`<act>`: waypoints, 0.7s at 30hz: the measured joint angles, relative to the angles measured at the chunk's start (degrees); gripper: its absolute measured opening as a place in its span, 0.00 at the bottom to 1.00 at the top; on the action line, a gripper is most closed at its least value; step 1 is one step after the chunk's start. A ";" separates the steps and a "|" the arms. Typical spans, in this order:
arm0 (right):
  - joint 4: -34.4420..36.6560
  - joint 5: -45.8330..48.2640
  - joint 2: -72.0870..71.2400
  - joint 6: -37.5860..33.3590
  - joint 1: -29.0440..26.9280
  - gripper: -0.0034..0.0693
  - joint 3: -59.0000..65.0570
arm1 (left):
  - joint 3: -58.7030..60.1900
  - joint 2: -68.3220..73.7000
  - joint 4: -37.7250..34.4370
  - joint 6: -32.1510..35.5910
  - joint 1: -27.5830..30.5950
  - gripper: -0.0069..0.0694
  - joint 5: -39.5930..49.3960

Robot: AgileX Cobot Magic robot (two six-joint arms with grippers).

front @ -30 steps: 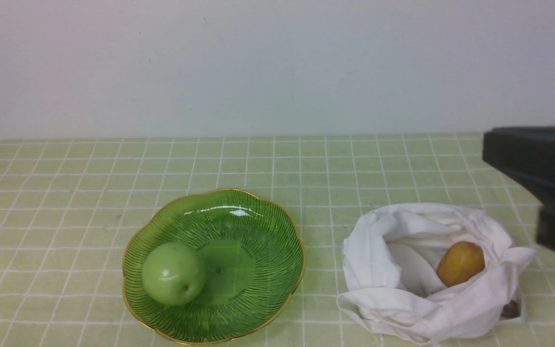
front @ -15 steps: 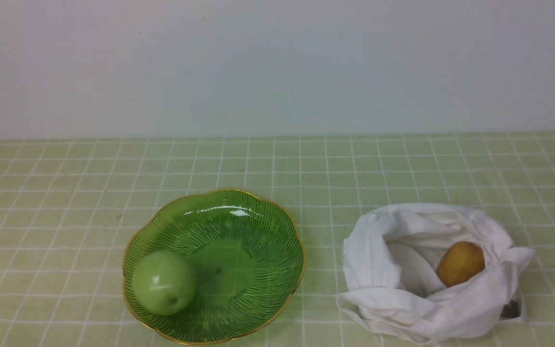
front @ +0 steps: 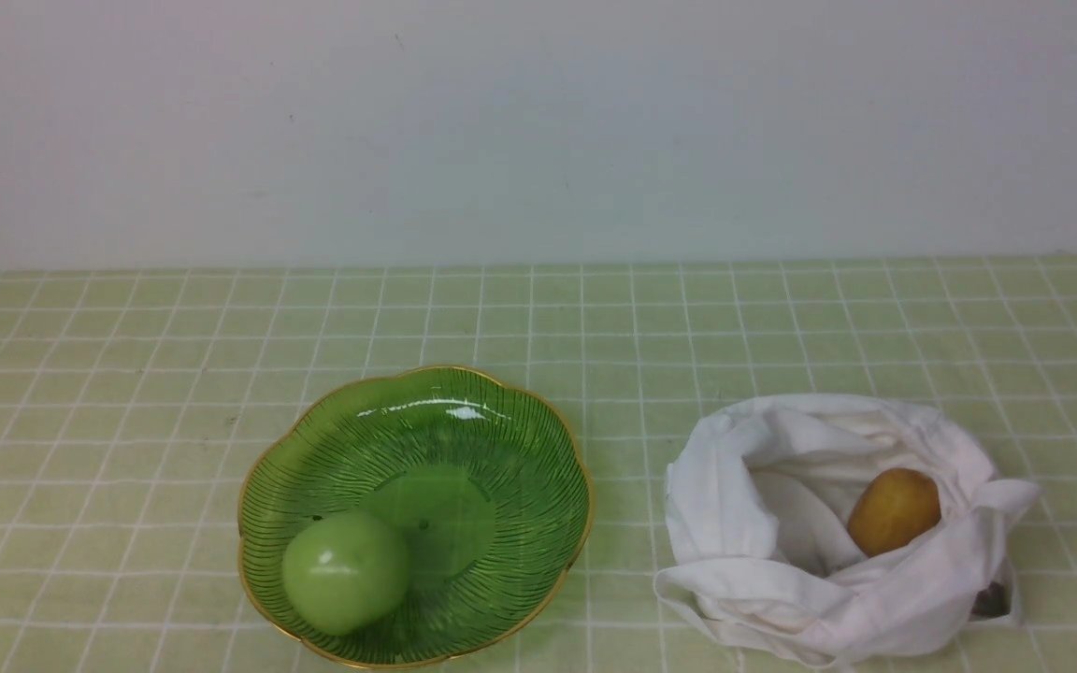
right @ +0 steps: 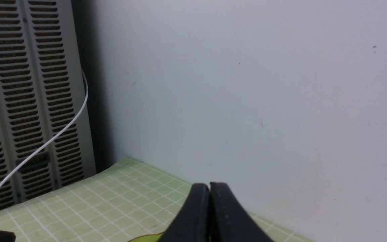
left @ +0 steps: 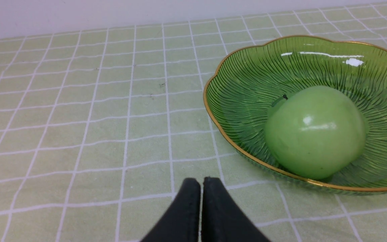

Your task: Take the fruit out of the bag on the green coffee tablecloth and place them on the plate.

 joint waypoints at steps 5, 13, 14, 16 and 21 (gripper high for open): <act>1.25 0.98 -1.79 -4.38 -2.34 0.03 1.18 | 0.00 0.00 0.00 0.00 0.00 0.08 0.00; 0.20 1.89 -11.87 -5.29 -25.54 0.03 15.15 | 0.00 0.00 0.00 0.00 0.00 0.08 0.00; 0.12 1.96 -12.66 -5.29 -26.65 0.03 16.23 | 0.00 0.00 0.00 0.00 0.00 0.08 0.00; -0.16 3.13 -18.48 -5.29 -32.38 0.03 23.50 | 0.00 0.00 0.00 0.00 0.00 0.08 0.00; 0.48 7.02 -26.02 -4.31 -37.82 0.03 31.34 | 0.00 0.00 0.00 0.00 0.00 0.08 0.00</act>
